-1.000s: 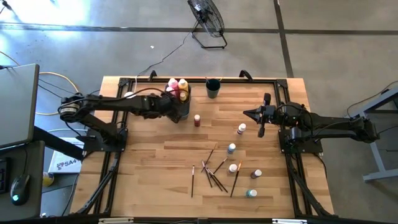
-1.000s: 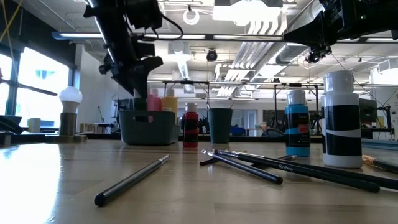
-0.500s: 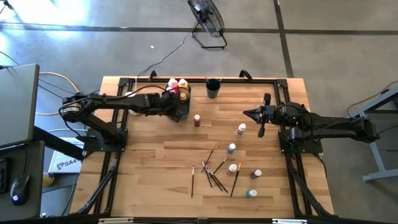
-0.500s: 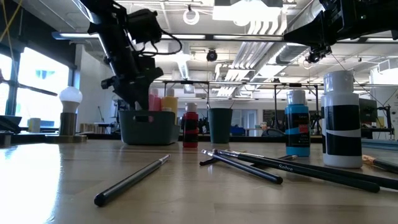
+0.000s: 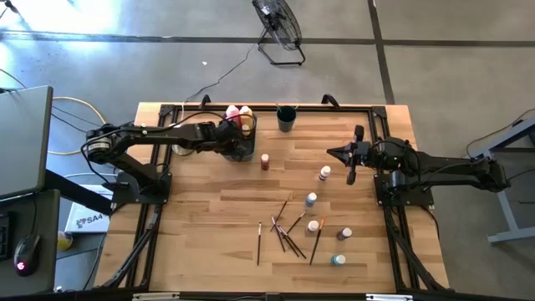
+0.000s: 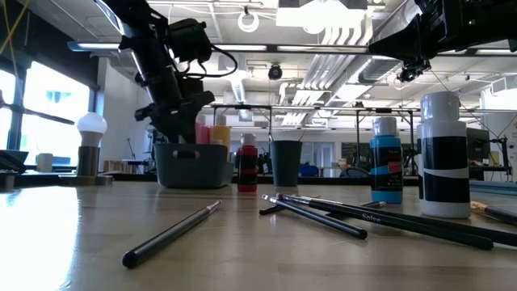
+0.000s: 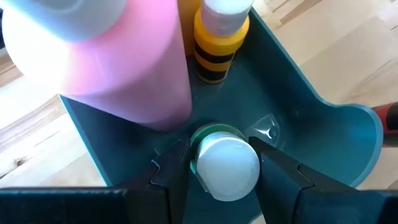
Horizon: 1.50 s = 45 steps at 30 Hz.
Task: Pick & Place Paint Supplies
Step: Put the small green paint bottle into the green bin
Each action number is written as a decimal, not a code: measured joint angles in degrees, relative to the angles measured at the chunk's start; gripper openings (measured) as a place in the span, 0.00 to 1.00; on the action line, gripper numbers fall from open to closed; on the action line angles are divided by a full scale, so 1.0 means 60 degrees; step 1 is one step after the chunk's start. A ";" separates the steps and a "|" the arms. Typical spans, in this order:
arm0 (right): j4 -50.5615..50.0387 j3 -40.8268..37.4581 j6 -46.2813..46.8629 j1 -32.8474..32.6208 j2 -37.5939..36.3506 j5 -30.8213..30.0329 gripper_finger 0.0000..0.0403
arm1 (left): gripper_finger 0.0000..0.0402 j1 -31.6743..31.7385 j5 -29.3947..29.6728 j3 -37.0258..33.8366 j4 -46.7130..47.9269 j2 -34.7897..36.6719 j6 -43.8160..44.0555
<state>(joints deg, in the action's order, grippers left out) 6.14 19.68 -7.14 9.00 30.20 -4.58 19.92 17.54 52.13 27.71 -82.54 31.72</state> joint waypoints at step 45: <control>0.0001 0.0000 0.0000 0.0001 0.0000 0.0000 0.01 | 0.55 -0.0007 0.0521 0.0758 -0.0262 -0.0011 -0.1448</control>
<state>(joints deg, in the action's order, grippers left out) 6.15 19.68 -7.14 9.01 30.20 -4.58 19.88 20.67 56.68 26.14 -82.61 23.03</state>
